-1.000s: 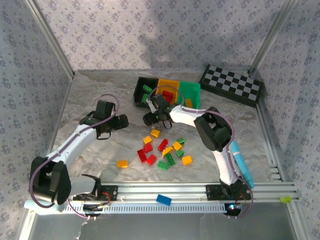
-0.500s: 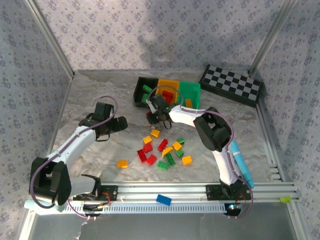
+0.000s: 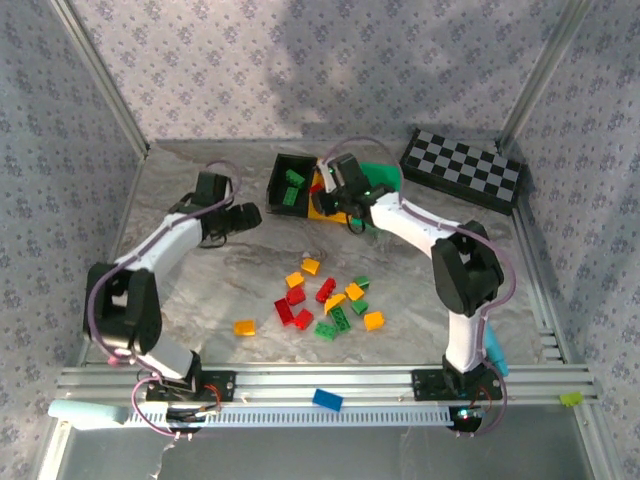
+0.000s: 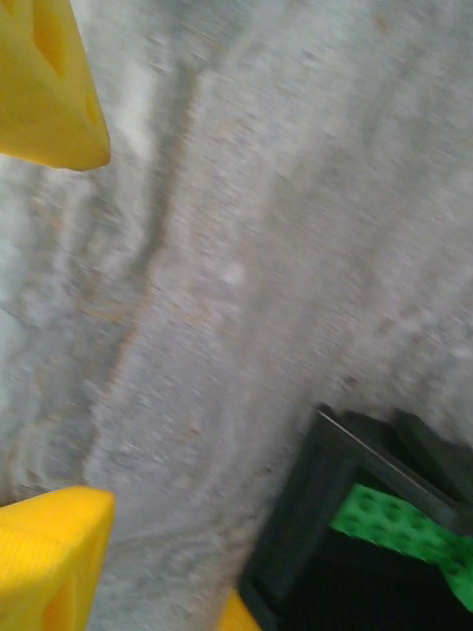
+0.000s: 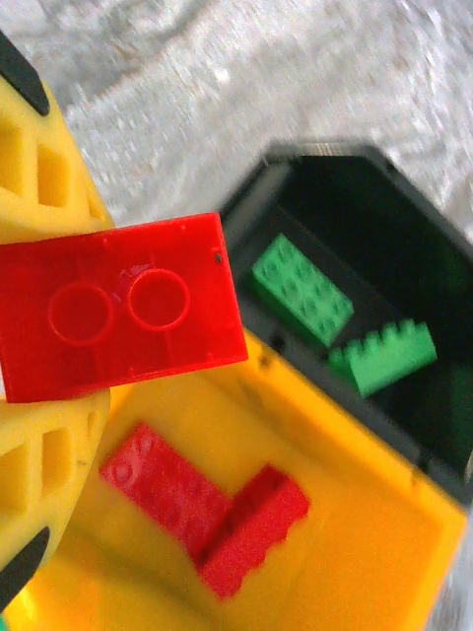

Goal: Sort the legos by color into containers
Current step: Place the lego in the container.

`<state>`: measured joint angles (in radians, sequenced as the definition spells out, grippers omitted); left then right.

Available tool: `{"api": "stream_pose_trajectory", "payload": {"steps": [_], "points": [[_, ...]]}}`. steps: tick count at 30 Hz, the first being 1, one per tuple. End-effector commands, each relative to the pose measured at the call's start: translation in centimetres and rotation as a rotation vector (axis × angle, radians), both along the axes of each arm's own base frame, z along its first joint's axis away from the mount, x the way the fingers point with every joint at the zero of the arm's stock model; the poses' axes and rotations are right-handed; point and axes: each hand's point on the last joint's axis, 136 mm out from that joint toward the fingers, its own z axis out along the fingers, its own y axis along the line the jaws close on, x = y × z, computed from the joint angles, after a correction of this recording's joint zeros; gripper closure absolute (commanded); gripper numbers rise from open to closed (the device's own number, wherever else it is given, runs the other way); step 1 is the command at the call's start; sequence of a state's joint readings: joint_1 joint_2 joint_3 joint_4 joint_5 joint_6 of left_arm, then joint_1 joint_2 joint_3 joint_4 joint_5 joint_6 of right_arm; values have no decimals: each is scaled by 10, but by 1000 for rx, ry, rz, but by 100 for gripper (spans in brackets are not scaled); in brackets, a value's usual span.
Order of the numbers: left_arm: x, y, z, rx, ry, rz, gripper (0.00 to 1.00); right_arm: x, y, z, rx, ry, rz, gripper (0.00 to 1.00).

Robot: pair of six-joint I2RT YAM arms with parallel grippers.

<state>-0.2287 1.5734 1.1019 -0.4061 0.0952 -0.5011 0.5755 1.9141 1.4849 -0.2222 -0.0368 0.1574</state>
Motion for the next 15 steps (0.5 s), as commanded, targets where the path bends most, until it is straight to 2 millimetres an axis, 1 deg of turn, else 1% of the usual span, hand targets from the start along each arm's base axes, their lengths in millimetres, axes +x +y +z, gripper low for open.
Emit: {"api": "stream_pose_trajectory", "payload": {"steps": [1, 5, 9, 10, 11, 12, 13, 15], "points": [[37, -13, 5, -18, -35, -53, 17, 16, -27, -10, 0, 68, -116, 68], [78, -29, 4, -49, -44, -86, 19, 30, -31, -16, 10, 92, -125, 66], [115, -38, -9, -28, -18, -110, 22, 37, -28, -27, 5, 116, -116, 64], [123, -39, -13, -24, -7, -114, 23, 38, -27, -28, 4, 118, -115, 61], [128, -42, -16, -24, -1, -120, 23, 38, -28, -30, 1, 122, -116, 55], [134, -44, -20, -22, 7, -126, 24, 38, -29, -32, -5, 126, -118, 48], [136, -45, -24, -18, 17, -131, 25, 38, -30, -33, -10, 128, -119, 42], [140, -46, -29, -8, 21, -136, 25, 37, -33, -36, -12, 131, -121, 38]]}}
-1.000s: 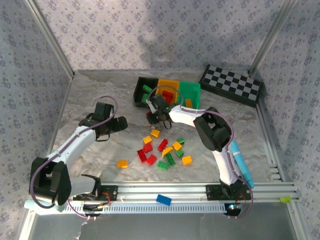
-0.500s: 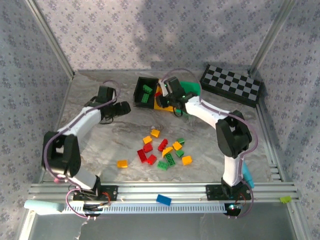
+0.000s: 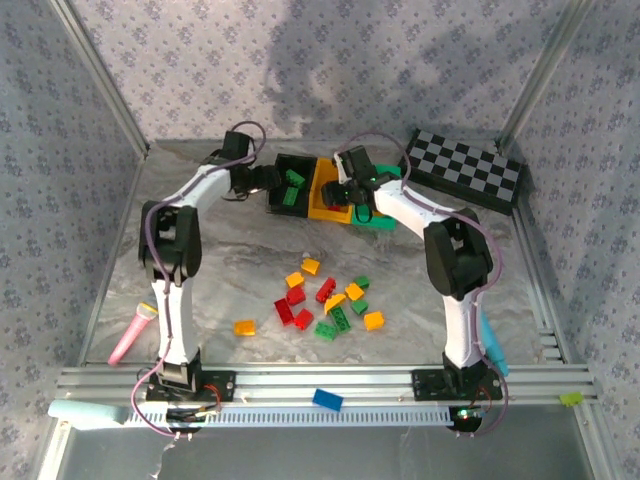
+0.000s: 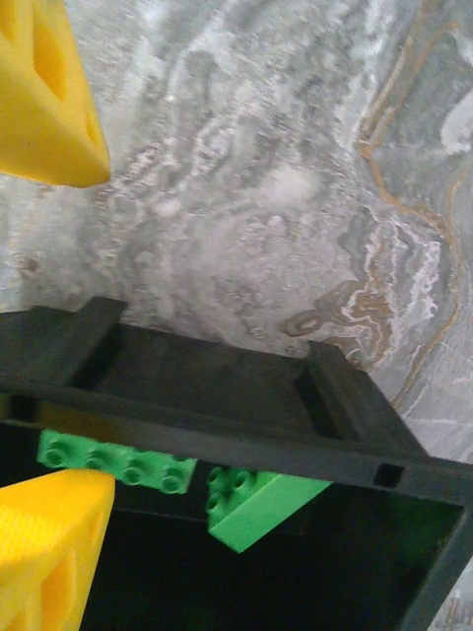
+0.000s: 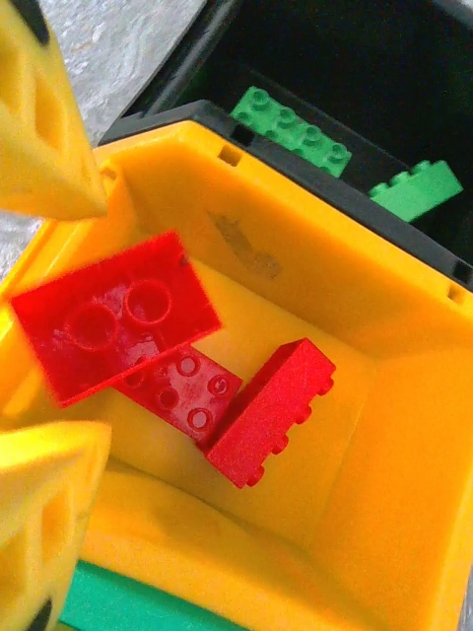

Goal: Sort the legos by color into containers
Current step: Move the container to the top-center of the table.

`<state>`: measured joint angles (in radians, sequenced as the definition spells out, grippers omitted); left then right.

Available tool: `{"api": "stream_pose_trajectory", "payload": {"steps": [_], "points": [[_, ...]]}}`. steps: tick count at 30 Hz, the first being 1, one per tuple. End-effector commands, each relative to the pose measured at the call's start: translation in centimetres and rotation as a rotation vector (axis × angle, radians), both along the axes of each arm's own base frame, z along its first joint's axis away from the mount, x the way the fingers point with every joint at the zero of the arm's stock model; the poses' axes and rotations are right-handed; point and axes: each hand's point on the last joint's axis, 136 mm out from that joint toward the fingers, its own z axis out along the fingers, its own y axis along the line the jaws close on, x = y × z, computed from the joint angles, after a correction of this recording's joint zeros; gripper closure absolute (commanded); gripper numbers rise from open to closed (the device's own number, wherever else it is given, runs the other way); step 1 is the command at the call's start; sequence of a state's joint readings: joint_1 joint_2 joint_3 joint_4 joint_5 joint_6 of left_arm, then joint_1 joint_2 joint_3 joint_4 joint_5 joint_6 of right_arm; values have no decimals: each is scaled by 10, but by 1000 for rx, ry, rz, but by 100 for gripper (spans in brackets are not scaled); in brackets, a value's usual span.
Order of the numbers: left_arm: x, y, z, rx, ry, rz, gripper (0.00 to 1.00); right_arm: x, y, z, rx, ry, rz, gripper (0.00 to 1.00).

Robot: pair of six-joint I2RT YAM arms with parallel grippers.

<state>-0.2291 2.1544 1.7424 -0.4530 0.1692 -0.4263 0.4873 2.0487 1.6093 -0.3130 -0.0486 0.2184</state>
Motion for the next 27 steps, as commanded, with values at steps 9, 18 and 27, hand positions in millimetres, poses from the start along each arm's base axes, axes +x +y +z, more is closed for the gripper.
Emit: {"api": "stream_pose_trajectory", "payload": {"steps": [9, 18, 27], "points": [[-7, -5, -29, 32, 75, -46, 36, -10, -1, -6, -3, 30, 32, 34], [-41, -16, -25, 68, 60, -67, 39, -32, -4, -1, -3, 27, 55, 34], [-78, -21, -14, 83, 51, -68, 41, -53, -10, 5, -17, 27, 60, 34]]}}
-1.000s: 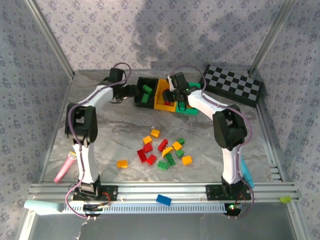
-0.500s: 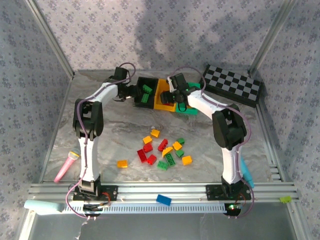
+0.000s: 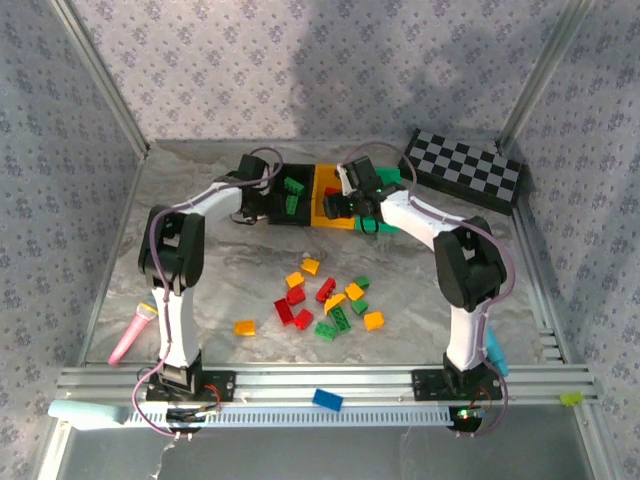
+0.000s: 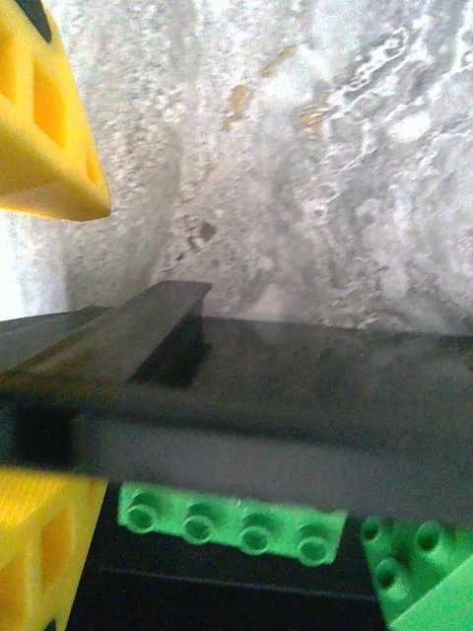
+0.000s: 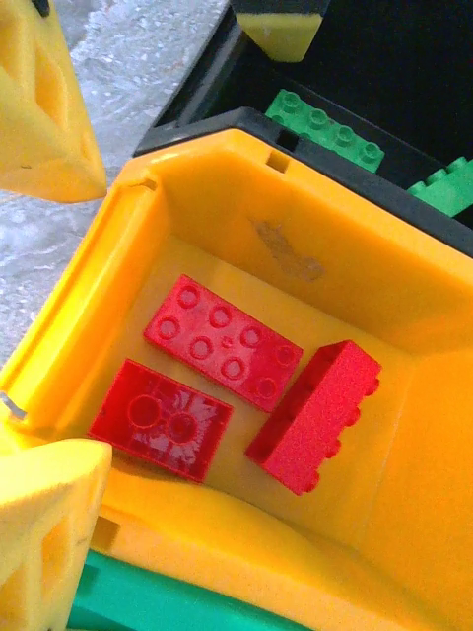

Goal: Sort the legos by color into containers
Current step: Move the container to the top-center of the table, then pick up the lego from the bottom-center of the table.

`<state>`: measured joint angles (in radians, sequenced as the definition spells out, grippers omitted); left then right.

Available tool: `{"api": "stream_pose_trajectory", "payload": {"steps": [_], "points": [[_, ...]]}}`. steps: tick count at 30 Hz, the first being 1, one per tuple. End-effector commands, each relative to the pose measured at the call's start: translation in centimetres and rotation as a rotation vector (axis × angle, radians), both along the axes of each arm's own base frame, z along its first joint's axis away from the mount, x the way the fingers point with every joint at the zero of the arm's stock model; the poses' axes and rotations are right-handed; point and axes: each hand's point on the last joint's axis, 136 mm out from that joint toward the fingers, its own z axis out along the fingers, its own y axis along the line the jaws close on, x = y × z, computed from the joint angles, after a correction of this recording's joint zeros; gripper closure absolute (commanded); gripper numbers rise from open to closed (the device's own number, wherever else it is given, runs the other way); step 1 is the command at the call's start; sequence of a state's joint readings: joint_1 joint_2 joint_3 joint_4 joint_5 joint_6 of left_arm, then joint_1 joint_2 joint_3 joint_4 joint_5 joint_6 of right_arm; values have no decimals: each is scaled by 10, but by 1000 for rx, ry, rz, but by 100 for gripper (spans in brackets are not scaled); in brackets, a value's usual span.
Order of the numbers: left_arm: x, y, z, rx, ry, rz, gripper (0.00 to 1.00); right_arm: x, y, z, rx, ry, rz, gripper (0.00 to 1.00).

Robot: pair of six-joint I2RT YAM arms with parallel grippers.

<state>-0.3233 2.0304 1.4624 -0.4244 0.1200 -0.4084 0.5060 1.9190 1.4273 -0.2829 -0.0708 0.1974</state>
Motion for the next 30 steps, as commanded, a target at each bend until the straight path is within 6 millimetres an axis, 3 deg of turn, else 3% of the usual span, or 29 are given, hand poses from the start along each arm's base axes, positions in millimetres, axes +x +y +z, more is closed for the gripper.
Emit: {"api": "stream_pose_trajectory", "payload": {"steps": [1, 6, 12, 17, 22, 27, 30], "points": [[-6, 2, 28, 0, -61, 17, 40, -15, -4, 9, -11, 8, 12, 33], [-16, 8, 49, 9, -92, 30, 37, -38, -5, 14, -23, 24, 34, 33], [-21, 17, 77, 20, -144, 43, 30, -100, -17, 17, -51, 94, 80, 34], [-34, 28, 74, 4, -169, 63, 29, -165, -41, -11, -77, 239, 52, 35], [-52, 34, 66, 0, -199, 57, 29, -223, -38, -33, -150, 342, 95, 37], [-64, 38, 63, -10, -252, 44, 29, -248, -43, -49, -219, 392, 76, 38], [-69, 41, 65, -4, -279, 39, 29, -247, -51, -56, -257, 391, 42, 40]]}}
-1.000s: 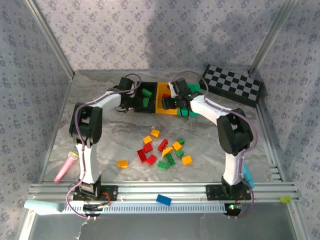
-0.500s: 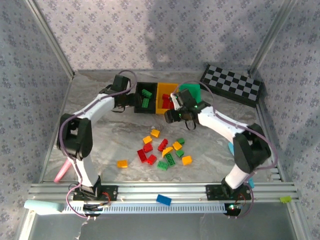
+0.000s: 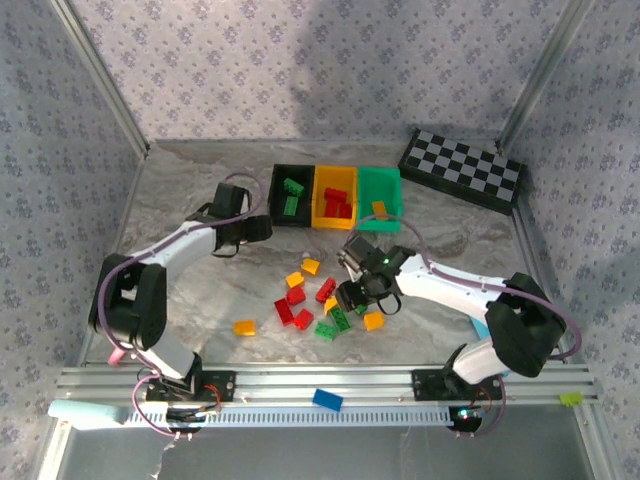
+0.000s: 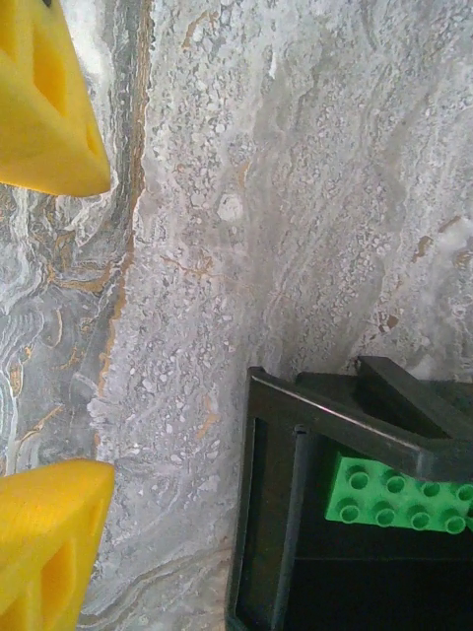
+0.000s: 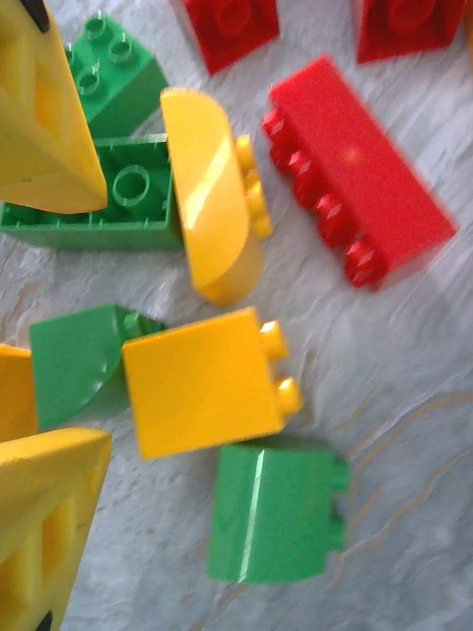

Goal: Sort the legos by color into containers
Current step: Pick up the lego from the bottom-center of the table.

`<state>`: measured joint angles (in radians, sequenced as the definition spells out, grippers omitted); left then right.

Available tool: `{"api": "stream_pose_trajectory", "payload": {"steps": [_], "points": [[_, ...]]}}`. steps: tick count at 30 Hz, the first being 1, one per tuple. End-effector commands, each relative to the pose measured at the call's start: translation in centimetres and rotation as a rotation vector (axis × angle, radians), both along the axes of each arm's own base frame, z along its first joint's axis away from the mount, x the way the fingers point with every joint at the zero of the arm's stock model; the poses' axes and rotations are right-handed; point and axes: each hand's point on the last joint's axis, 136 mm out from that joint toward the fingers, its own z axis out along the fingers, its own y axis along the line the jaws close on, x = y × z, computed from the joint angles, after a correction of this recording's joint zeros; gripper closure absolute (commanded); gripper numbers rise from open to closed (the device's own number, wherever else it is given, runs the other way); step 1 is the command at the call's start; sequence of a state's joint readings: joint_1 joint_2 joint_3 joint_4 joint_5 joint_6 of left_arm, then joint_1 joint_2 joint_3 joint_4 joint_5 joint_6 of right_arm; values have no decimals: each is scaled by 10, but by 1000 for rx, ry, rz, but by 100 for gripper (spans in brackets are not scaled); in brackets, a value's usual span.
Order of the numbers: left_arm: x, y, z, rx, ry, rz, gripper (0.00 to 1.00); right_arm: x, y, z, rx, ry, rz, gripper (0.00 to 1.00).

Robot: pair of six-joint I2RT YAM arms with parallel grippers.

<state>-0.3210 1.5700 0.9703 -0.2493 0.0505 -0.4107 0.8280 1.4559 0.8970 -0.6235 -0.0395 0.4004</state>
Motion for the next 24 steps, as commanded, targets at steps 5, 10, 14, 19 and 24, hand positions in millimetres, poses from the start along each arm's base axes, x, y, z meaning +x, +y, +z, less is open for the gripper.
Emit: {"api": "stream_pose_trajectory", "payload": {"steps": [5, 10, 14, 19, 24], "points": [[5, 6, 32, 0, -175, -1, 29, 7, -18, -14, -91, 14, -79, 41], [2, 9, 33, 7, -194, 1, 29, 15, -4, -16, -96, 12, -48, 42], [0, 10, 28, 8, -186, 1, 29, 23, -1, -22, -121, 6, -36, 42], [-2, 6, 26, -11, -177, -12, 29, 31, 8, -25, -104, 8, -28, 51], [-4, 8, 28, -6, -182, -7, 29, 31, 9, -21, -105, 4, -18, 66]]}}
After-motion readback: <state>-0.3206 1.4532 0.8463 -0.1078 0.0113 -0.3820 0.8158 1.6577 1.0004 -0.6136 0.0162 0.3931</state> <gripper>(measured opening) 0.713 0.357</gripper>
